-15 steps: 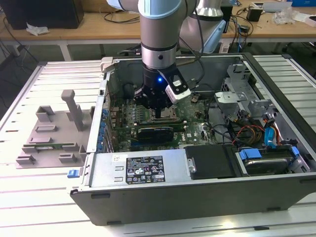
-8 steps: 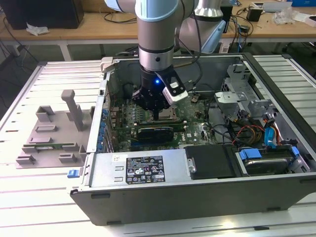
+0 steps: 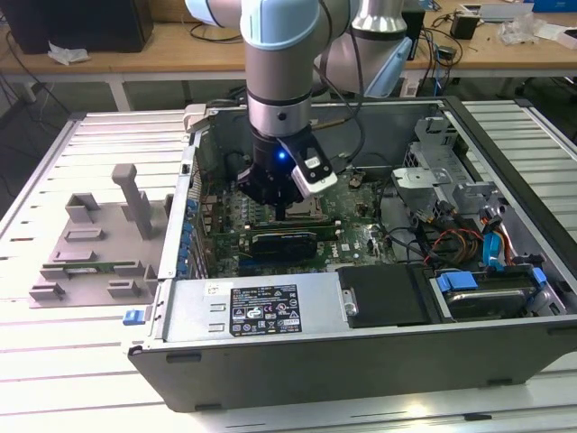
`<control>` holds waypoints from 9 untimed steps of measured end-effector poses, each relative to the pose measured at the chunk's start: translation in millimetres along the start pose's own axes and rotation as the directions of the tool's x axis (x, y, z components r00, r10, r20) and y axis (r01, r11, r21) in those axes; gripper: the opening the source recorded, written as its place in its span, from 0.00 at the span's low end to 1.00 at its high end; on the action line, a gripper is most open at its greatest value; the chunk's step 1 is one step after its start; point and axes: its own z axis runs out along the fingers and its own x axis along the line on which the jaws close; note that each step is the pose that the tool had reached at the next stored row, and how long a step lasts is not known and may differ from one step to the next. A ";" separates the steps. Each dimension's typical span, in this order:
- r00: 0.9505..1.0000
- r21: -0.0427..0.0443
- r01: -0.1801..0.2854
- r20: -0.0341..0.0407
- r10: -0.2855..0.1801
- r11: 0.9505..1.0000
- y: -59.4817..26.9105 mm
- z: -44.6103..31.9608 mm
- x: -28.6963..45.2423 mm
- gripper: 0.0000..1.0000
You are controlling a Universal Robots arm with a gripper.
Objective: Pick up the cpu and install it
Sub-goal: 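Install the second cpu locking lever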
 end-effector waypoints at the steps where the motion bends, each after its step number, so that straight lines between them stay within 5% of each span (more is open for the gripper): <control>1: 1.000 -0.009 0.000 0.000 0.000 1.000 -0.7 0.5 0.5 0.11; 5: 1.000 -0.051 0.000 0.001 0.000 0.999 -3.2 2.3 0.7 0.11; 9: 1.000 -0.068 0.000 0.002 0.000 0.998 -9.5 4.8 1.4 0.11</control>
